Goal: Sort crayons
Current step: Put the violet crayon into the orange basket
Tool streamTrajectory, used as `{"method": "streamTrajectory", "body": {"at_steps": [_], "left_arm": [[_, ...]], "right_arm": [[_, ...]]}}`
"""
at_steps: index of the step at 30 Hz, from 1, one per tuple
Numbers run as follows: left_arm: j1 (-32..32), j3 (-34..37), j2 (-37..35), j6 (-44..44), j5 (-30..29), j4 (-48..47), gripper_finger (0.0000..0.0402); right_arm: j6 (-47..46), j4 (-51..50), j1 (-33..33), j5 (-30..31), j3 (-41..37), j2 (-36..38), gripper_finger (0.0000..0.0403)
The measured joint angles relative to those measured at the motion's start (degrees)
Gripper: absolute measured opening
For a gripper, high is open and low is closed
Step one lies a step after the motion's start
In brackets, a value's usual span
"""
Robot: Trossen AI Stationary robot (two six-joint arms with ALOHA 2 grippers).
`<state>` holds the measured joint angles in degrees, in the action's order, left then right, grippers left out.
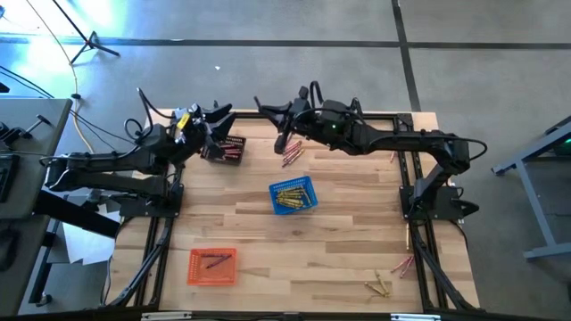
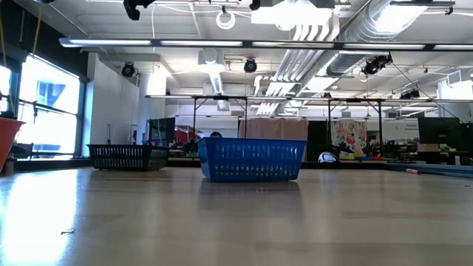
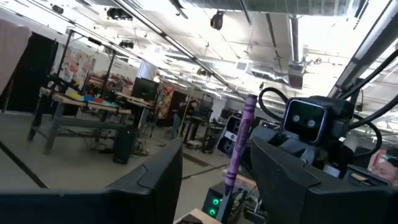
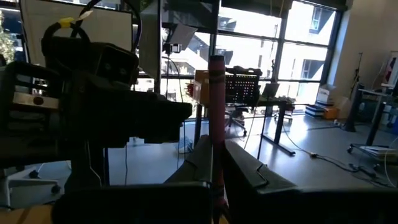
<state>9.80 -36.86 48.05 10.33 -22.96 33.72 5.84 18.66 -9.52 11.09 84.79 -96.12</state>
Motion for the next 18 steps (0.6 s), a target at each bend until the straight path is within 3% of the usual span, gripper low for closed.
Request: {"method": "streamTrajectory", "body": {"at_steps": [18], "left_arm": [[-0.07,-17.98,8.88,-3.45,0.0,-22.29,0.0177]], "right_arm": [[-2.44,-2.98,0.66,3.1,0.0,-0.02,0.0005]]}}
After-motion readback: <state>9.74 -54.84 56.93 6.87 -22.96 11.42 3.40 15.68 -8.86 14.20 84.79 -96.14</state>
